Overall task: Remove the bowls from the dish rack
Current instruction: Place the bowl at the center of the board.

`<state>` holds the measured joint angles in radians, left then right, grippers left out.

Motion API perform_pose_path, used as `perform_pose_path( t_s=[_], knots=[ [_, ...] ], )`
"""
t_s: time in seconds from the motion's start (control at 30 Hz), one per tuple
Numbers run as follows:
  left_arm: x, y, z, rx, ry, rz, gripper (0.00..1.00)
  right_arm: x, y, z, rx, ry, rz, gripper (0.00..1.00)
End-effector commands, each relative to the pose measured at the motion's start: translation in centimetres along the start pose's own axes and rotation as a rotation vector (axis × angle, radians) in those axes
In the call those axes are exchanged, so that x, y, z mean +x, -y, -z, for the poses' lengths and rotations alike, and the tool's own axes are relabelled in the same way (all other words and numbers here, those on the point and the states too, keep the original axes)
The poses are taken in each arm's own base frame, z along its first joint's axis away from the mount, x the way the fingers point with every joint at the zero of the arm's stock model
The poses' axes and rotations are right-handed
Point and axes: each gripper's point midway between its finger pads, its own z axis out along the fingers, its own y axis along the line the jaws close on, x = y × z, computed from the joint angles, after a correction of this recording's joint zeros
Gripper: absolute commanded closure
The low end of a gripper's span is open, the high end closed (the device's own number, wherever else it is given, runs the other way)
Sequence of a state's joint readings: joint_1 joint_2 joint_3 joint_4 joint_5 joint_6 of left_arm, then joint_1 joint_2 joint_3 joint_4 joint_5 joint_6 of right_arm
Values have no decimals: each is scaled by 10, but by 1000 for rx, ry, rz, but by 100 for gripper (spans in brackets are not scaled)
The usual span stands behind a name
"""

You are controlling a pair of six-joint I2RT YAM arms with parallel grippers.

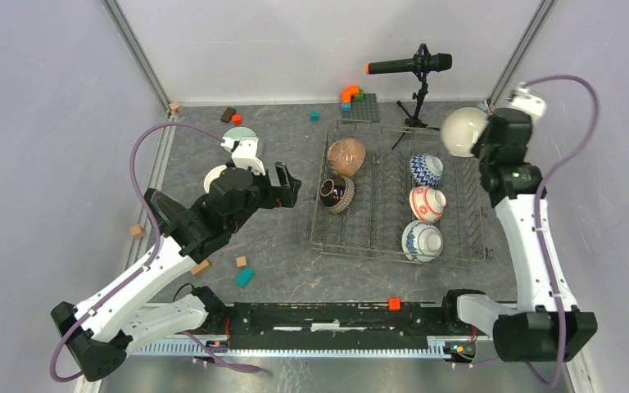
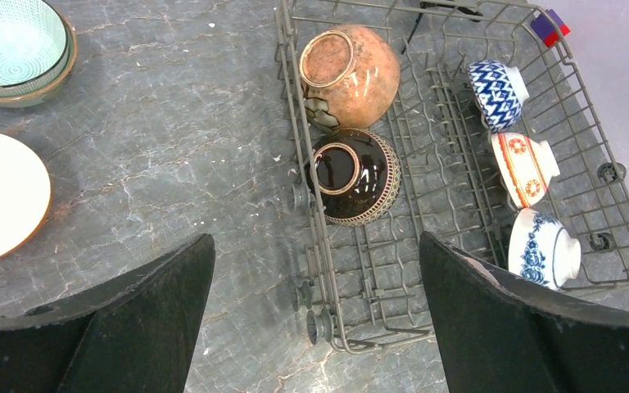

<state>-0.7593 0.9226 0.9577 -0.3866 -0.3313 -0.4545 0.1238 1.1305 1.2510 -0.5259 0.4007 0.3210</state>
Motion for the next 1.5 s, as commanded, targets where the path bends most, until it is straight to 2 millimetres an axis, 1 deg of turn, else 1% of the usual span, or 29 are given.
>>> perform_pose_path(
  t_s=[0.0, 0.1, 0.17, 0.27, 0.33, 0.4, 0.43, 0.5, 0.53, 0.57, 0.67, 0.73, 0.77, 0.8, 0.87, 0.93, 1.0, 1.03, 1.13, 1.2, 1.3, 1.37, 1.47],
  knots=[
    [-9, 2, -1, -5, 48, 39, 0, -3, 45, -28, 97, 21, -220, 100],
    [-8, 2, 0, -9, 48, 35, 0, 9, 52, -36, 90, 25, -298, 100],
    [-7, 0, -1, -26, 51, 23, 0, 12, 58, -34, 110, 38, -305, 100],
    [-3, -7, -5, -65, 46, 10, 0, 13, 72, -32, 158, 54, -307, 100],
    [3, -8, -11, -79, 25, 0, 0, 12, 69, -32, 136, 48, -309, 100],
    [11, -9, -17, -95, -9, -17, 0, 15, 56, -30, 63, 41, -335, 100],
    [15, -10, -21, -108, -31, -28, 0, 14, 48, -29, 27, 46, -344, 100],
    [20, -15, -25, -146, -59, -39, 0, 16, 25, -23, -42, 47, -319, 100],
    [20, -17, -26, -163, -63, -45, 0, 17, 9, -19, -75, 44, -286, 100],
    [20, -20, -27, -178, -63, -49, 0, 18, -15, -14, -126, 37, -246, 100],
    [16, -25, -25, -204, -42, -54, 0, 24, -71, -2, -231, 6, -134, 100],
    [10, -31, -21, -230, -14, -57, 0, 36, -111, 7, -315, -25, -76, 100],
    [7, -34, -19, -242, -1, -61, 0, 37, -127, 11, -346, -30, -51, 100],
    [4, -36, -16, -251, 17, -62, 0, 44, -146, 15, -387, -47, -11, 100],
    [-2, -39, -14, -254, 47, -67, 0, 52, -183, 27, -463, -66, 67, 100],
    [-4, -38, -12, -238, 69, -71, 0, 58, -214, 42, -523, -68, 142, 100],
    [-9, -35, -9, -219, 88, -71, 0, 68, -238, 57, -570, -72, 206, 100],
    [-10, -34, -7, -212, 95, -71, 0, 73, -247, 64, -591, -72, 230, 100],
    [-19, -32, 0, -183, 132, -64, 0, 88, -262, 75, -621, -90, 301, 100],
    [-24, -30, 5, -159, 159, -58, 0, 99, -267, 81, -621, -104, 367, 100],
    [-26, -24, 7, -125, 164, -66, 0, 107, -271, 89, -617, -109, 433, 100],
    [-20, -21, 3, -128, 124, -86, 0, 110, -272, 92, -619, -110, 445, 100],
    [-6, -12, -8, -123, 26, -131, 0, 112, -272, 93, -612, -113, 459, 100]
  ],
)
